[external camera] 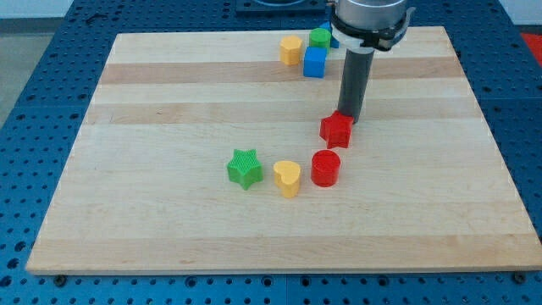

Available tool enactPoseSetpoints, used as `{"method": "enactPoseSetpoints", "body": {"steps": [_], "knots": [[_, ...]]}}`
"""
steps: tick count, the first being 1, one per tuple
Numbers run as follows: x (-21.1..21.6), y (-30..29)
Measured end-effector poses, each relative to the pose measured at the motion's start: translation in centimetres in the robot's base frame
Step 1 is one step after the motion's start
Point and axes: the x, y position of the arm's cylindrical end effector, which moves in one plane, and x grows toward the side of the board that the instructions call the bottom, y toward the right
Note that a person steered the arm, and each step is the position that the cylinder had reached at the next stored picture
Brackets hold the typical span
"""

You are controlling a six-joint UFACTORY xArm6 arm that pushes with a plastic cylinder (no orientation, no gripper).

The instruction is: Slide the blue cube towards center

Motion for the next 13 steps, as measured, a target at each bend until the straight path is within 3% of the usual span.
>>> {"method": "enactPoseSetpoints", "body": {"steps": [2,5,7,13], "knots": [[1.6,-1.5],[-8.3,0.8],[-13.5,-2.8],[-13.7,-15.1]]}}
